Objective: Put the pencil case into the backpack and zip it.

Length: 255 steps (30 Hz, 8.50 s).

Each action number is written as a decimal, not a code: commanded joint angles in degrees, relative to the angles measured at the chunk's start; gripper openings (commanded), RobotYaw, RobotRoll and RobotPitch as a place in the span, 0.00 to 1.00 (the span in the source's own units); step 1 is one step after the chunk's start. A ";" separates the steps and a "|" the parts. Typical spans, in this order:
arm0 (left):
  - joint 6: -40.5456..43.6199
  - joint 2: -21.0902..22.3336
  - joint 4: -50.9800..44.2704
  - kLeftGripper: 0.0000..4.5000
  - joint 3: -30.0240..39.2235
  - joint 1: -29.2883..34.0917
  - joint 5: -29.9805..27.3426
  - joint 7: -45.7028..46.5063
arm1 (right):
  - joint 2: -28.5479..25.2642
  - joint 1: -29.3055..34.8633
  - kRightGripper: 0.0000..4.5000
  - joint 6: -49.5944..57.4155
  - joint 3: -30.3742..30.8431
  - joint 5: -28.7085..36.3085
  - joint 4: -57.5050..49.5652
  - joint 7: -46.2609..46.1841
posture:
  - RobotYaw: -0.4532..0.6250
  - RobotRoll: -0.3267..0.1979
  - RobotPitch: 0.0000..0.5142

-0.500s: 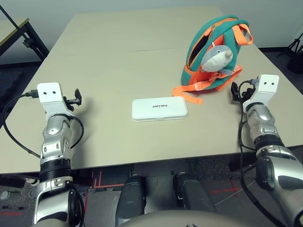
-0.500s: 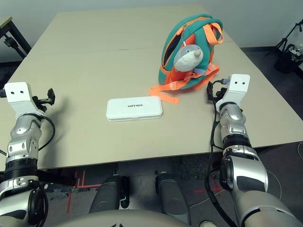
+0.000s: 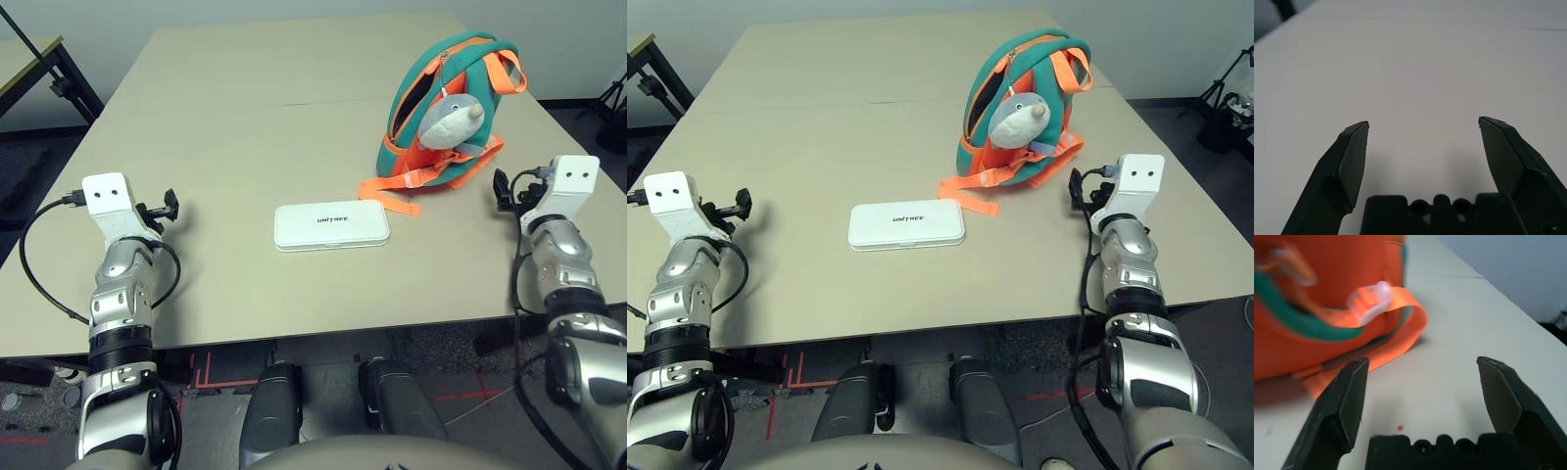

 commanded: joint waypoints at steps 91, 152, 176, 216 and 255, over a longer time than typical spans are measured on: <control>40.43 11.17 41.91 1.00 -25.66 -27.95 1.15 -59.02 | 0.19 -5.01 0.00 11.27 37.13 -24.31 -17.78 27.58 | 0.30 0.62 0.18; 37.99 10.34 44.27 0.71 -22.99 -30.64 4.37 -61.21 | 7.09 -9.12 0.00 10.68 39.50 -27.08 -18.15 32.79 | 0.29 0.62 0.16; 36.46 10.19 29.96 0.24 -6.45 -27.23 -5.76 -49.90 | -7.09 -3.67 1.00 28.21 5.38 -3.02 -20.24 22.49 | 0.29 0.62 0.17; 30.61 5.57 13.56 0.24 -1.21 -26.00 -14.02 -37.52 | -0.64 -17.84 1.00 23.48 3.13 2.76 -0.20 11.68 | 0.33 0.62 0.15; 27.54 9.65 15.76 0.24 -0.67 -29.33 -15.04 -38.48 | 2.62 -7.08 0.05 52.13 2.28 25.09 -47.39 18.04 | 0.32 0.62 0.12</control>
